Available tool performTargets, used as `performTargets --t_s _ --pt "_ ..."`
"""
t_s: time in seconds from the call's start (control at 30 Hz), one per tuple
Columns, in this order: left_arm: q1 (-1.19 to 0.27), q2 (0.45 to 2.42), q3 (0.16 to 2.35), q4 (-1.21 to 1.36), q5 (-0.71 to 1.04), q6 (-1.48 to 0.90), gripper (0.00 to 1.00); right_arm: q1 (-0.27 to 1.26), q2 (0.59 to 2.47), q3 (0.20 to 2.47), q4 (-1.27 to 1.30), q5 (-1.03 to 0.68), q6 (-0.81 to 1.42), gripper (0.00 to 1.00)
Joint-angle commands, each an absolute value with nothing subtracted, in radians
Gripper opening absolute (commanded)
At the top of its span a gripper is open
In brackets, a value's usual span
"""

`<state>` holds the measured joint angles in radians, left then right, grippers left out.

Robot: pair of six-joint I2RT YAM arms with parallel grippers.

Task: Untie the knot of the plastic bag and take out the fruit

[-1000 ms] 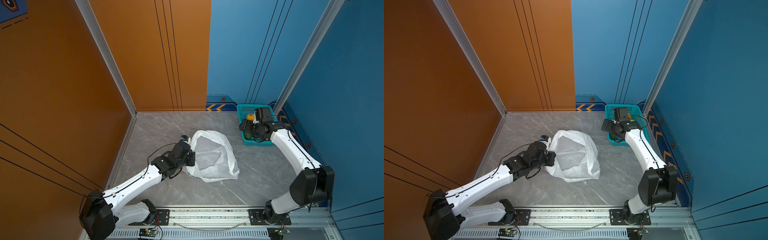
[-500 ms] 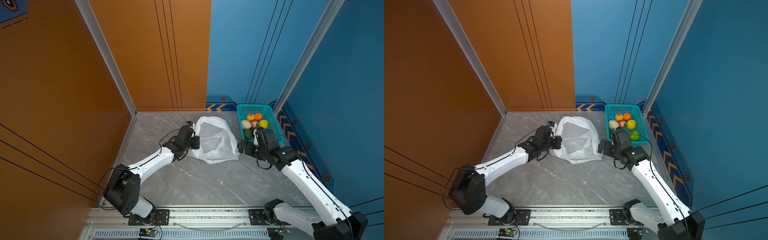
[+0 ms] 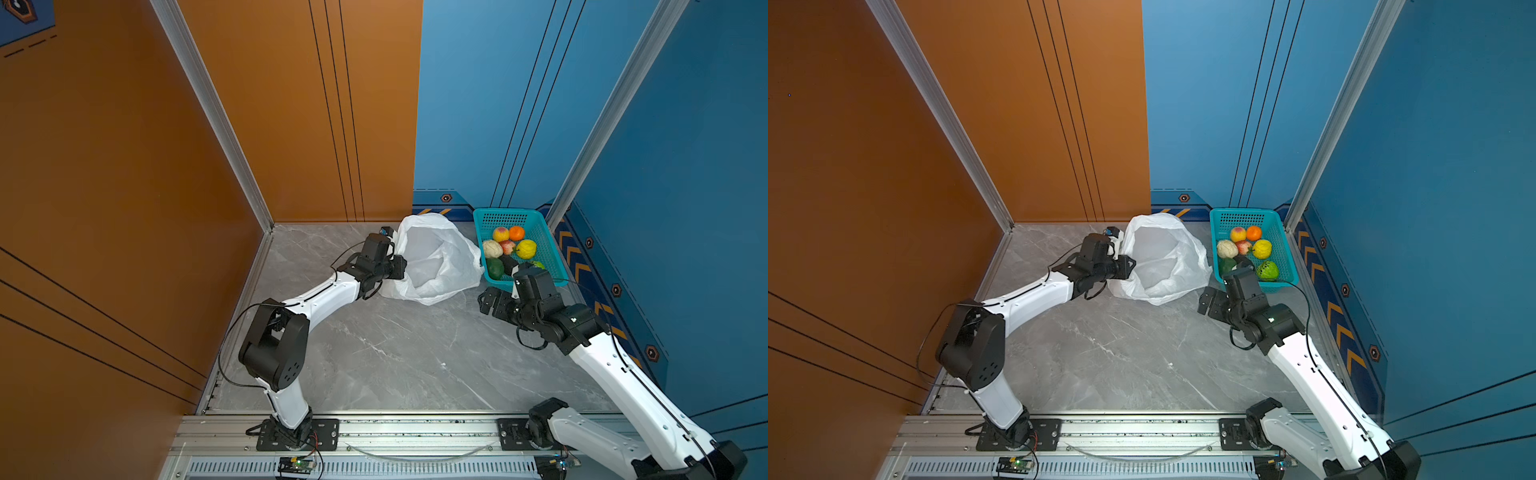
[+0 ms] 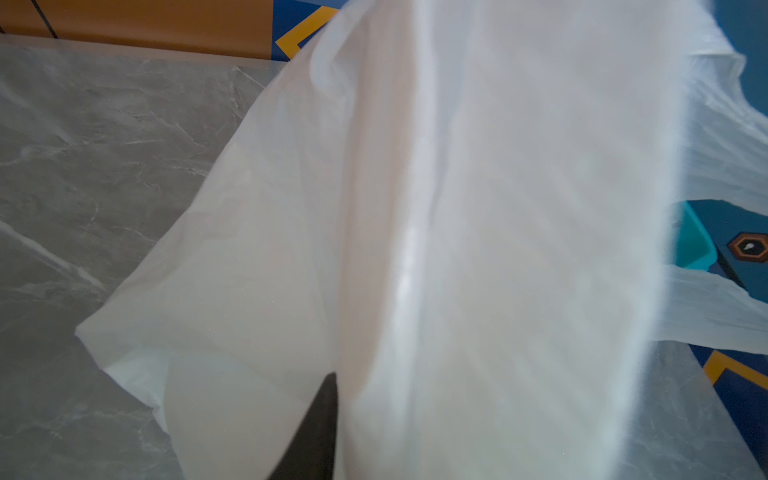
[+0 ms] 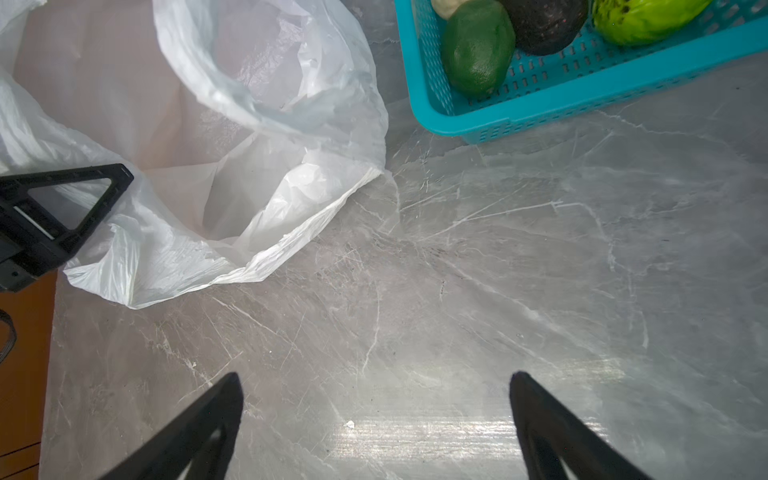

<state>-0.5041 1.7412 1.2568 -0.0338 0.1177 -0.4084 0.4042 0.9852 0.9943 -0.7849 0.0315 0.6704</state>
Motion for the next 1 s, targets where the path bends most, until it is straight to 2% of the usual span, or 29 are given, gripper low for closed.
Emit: performTargets --t_s 0.0,0.2,0.33,0.6,0.73,0.97 --pt "-0.498 1.694 1.272 -0.043 0.149 -0.371 0.57 0.389 0.974 1.0 -0.824 0.059 0.658 1.0" --pt "-0.508 1.583 1.198 -0.049 0.172 -0.348 0.97 0.34 0.991 1.011 -0.816 0.052 0.604 1.0" --pt "-0.533 1.471 1.117 -0.048 0.159 -0.322 0.98 0.305 0.997 1.006 -0.78 0.053 0.556 1.0" --pt "-0.526 1.205 0.859 -0.051 0.015 -0.27 0.98 0.231 1.028 0.964 -0.617 0.057 0.394 1.0" --pt "-0.476 1.092 0.755 -0.031 -0.06 -0.239 0.98 0.21 1.082 0.957 -0.532 0.138 0.305 1.0" --pt "-0.322 1.017 0.624 0.026 -0.127 -0.148 0.98 0.136 1.191 0.923 -0.352 0.166 0.238 1.0"
